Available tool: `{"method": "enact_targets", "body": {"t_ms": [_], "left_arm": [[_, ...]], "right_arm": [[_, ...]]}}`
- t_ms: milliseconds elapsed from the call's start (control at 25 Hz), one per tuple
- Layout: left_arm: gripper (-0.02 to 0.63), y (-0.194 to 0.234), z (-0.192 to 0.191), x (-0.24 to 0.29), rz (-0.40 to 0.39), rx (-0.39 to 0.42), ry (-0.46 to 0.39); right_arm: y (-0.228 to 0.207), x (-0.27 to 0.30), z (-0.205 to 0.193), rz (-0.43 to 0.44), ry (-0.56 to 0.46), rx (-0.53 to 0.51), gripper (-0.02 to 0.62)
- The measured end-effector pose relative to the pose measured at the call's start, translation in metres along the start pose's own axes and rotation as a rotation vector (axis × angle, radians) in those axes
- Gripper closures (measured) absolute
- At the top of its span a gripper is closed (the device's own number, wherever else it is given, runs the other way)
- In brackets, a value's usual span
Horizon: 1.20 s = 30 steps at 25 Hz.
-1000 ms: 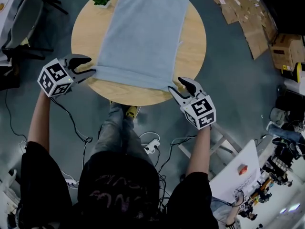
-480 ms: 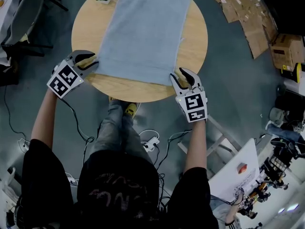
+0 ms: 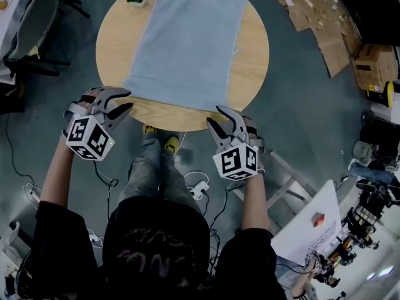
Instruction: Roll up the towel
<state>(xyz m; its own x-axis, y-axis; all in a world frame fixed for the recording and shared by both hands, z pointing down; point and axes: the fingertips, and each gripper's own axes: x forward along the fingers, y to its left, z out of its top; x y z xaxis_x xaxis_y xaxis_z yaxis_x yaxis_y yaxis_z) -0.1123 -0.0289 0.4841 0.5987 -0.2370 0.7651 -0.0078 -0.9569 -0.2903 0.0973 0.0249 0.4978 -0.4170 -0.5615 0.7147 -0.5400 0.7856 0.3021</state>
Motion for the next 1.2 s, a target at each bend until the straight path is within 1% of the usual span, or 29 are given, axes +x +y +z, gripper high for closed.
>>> {"method": "enact_targets", "body": {"t_ms": [40,120,160,200,320,400,440,520,600,760,840,960,1000,1040,1120,1200], "left_arm": [[0.464,-0.002,-0.004,0.011,0.015,0.033,0.027],[0.442,0.0,-0.018,0.027,0.029,0.064,0.076],[0.425,0.003,-0.025,0.033,0.031,0.074,0.1],[0.41,0.007,-0.031,0.037,0.03,0.085,0.123],[0.412,0.012,-0.039,0.049,0.008,0.141,0.174],[0.453,0.012,-0.04,0.055,-0.037,0.16,0.189],[0.465,0.012,-0.041,0.056,-0.072,0.14,0.193],[0.523,0.012,-0.043,0.057,-0.131,0.071,0.191],[0.542,0.009,-0.044,0.055,-0.17,0.039,0.19],[0.549,-0.006,-0.042,0.047,-0.243,0.018,0.192],[0.549,-0.023,-0.04,0.041,-0.3,-0.004,0.189],[0.549,-0.059,-0.037,0.027,-0.443,-0.071,0.183],[0.549,-0.067,-0.036,0.023,-0.477,-0.105,0.176],[0.549,-0.07,-0.036,0.02,-0.497,-0.144,0.164],[0.545,-0.064,-0.034,0.021,-0.506,-0.214,0.138],[0.538,-0.05,-0.031,0.024,-0.505,-0.269,0.114]], "right_arm": [[0.003,0.011,-0.007,0.005,0.01,-0.002,0.399],[0.001,0.025,-0.019,0.021,0.033,0.005,0.341],[-0.001,0.031,-0.024,0.033,0.052,-0.018,0.339],[-0.004,0.036,-0.028,0.043,0.076,-0.056,0.342],[-0.009,0.048,-0.035,0.059,0.129,-0.16,0.393],[-0.008,0.053,-0.036,0.095,0.141,-0.163,0.432],[-0.008,0.055,-0.036,0.122,0.14,-0.143,0.452],[-0.006,0.055,-0.036,0.175,0.141,-0.08,0.505],[-0.004,0.053,-0.037,0.215,0.149,-0.017,0.529],[0.008,0.043,-0.04,0.285,0.175,0.017,0.543],[0.023,0.034,-0.043,0.33,0.182,0.04,0.545],[0.054,0.013,-0.045,0.465,0.199,0.122,0.546],[0.062,0.007,-0.045,0.506,0.201,0.156,0.546],[0.065,0.003,-0.045,0.527,0.196,0.189,0.545],[0.056,0.003,-0.043,0.508,0.171,0.241,0.541],[0.037,0.009,-0.04,0.45,0.147,0.262,0.528]]}}
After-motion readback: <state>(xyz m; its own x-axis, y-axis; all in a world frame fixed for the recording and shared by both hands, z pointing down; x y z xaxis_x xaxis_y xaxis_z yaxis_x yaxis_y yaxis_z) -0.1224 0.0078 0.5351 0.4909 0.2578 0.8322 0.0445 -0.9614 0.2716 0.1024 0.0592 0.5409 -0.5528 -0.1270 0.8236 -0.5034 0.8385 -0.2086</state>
